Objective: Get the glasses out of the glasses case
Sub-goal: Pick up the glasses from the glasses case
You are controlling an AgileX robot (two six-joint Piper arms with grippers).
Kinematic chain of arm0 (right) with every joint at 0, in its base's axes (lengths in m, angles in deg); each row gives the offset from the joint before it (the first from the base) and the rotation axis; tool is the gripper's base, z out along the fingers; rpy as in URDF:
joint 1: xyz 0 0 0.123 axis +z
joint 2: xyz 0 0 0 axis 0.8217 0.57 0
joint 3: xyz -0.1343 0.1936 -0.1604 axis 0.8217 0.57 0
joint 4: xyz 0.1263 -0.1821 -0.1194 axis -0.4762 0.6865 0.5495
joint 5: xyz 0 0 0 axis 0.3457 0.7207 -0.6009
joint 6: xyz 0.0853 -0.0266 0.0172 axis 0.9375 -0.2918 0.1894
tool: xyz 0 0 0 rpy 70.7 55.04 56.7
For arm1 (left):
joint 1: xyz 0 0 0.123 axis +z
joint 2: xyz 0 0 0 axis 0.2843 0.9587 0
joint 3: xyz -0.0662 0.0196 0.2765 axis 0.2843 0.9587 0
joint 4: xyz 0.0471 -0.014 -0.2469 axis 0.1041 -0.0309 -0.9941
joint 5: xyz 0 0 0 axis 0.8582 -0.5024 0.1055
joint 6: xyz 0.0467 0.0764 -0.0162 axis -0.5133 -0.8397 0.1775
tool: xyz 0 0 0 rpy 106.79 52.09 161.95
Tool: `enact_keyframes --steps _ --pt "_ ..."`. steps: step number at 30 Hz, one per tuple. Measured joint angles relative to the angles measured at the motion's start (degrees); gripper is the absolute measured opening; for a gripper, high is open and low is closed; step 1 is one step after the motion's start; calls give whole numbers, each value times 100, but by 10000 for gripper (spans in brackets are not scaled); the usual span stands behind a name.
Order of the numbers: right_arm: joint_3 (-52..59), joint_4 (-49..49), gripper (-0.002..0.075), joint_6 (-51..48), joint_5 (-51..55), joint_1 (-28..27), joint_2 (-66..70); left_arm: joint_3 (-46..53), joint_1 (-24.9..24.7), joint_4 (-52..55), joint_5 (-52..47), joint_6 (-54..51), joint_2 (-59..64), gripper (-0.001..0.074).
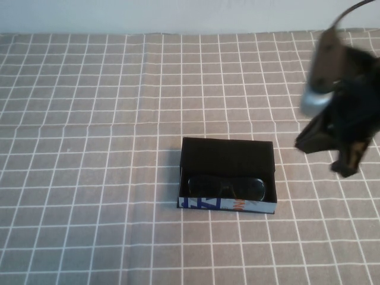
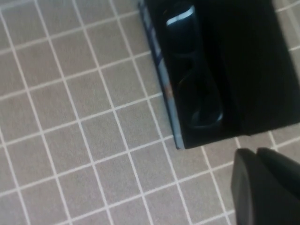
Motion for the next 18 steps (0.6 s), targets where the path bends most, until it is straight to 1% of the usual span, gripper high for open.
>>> enact_keyframes --steps 4,7,9,11,16,18 --pt "-348 459 -18 0 4 504 771 0 0 0 -2 0 0 -5" --pt "-571 645 -15 0 -19 773 1311 0 0 0 -2 0 0 -5" --pt "-703 693 0 0 -108 918 1608 0 0 0 -2 0 0 -5" --pt "-819 722 51 0 -244 1063 1870 0 0 0 -2 0 0 -5" --pt "-978 736 286 0 -655 1319 2461 0 0 0 -2 0 0 -4" --pt "-1002 760 340 0 -787 1375 2615 0 0 0 -2 0 0 -5"
